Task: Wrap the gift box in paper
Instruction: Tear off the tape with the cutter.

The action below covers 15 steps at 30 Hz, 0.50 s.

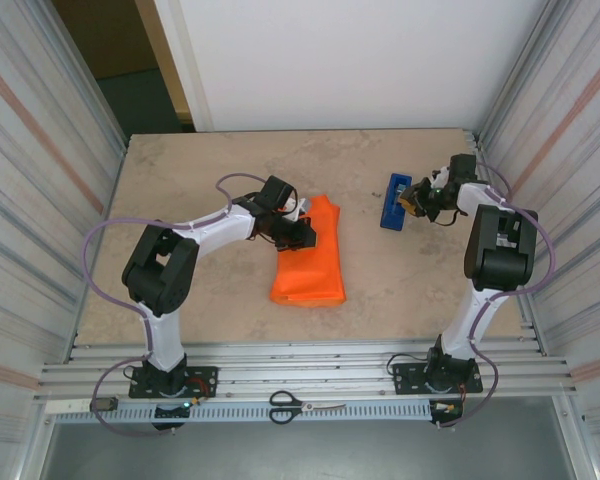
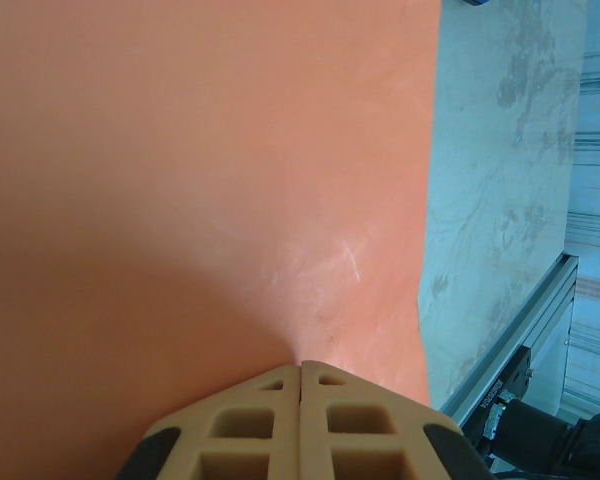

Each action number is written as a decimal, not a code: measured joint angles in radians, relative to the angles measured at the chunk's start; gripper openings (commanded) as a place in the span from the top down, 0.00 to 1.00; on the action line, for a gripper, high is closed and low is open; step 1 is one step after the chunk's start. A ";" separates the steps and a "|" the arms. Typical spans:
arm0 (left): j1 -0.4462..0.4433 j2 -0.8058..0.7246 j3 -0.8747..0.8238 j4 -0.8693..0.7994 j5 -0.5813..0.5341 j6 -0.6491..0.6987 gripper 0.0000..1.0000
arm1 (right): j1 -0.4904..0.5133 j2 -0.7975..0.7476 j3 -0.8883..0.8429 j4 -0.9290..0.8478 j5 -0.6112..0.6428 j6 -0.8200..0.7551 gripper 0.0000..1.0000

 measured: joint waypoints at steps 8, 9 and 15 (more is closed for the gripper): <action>0.000 0.000 0.000 0.000 0.001 0.000 1.00 | 0.006 0.000 0.000 0.002 0.008 0.000 0.76; 0.000 0.000 0.000 0.000 0.002 0.000 1.00 | 0.006 0.000 0.000 0.002 0.009 0.000 0.76; 0.002 0.000 0.000 0.000 0.003 0.000 1.00 | 0.008 0.000 -0.001 0.001 0.015 0.001 0.77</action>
